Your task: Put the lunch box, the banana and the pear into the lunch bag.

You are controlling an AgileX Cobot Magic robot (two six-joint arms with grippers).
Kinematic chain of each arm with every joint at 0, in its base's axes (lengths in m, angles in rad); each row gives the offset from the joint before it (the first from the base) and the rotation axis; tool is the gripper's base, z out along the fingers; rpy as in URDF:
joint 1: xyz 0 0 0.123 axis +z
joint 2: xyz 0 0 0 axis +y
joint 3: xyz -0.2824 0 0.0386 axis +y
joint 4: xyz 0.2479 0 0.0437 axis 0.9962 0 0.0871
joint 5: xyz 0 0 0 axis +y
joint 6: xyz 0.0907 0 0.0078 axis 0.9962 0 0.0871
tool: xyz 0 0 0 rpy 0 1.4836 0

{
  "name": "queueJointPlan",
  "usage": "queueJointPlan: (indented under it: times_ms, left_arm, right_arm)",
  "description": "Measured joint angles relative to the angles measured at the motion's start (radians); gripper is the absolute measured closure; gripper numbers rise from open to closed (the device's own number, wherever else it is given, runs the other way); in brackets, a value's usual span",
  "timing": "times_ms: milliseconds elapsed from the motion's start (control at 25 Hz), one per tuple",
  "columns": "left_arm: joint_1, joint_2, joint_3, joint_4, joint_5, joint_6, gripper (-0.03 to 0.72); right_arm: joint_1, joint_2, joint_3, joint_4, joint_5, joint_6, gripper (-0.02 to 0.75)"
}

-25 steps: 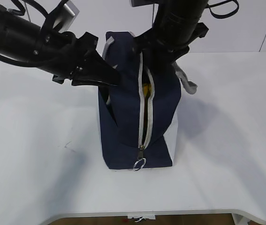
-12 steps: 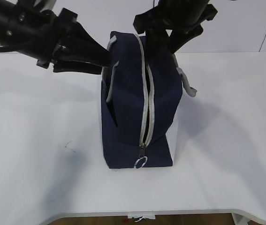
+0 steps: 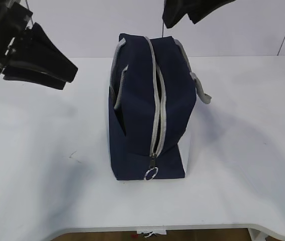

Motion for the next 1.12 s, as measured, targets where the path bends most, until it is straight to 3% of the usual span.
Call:
queueJointPlan:
  times_ms: [280, 600, 920, 1120]
  left_arm:
    - [0.0, -0.065, 0.0, 0.241, 0.018, -0.184, 0.389]
    - [0.0, -0.164, 0.0, 0.498, 0.027, -0.355, 0.39]
    - [0.0, -0.237, 0.0, 0.545, 0.038, -0.375, 0.391]
    - [0.0, -0.244, 0.0, 0.548, 0.041, -0.375, 0.391]
  right_arm:
    - [0.029, -0.151, 0.171, 0.015, -0.049, -0.006, 0.346]
    - [0.132, -0.379, 0.593, 0.019, -0.419, -0.012, 0.347]
    - [0.201, -0.508, 0.998, 0.02, -0.916, -0.042, 0.349]
    - [0.202, -0.497, 1.076, 0.018, -1.0, -0.044, 0.349]
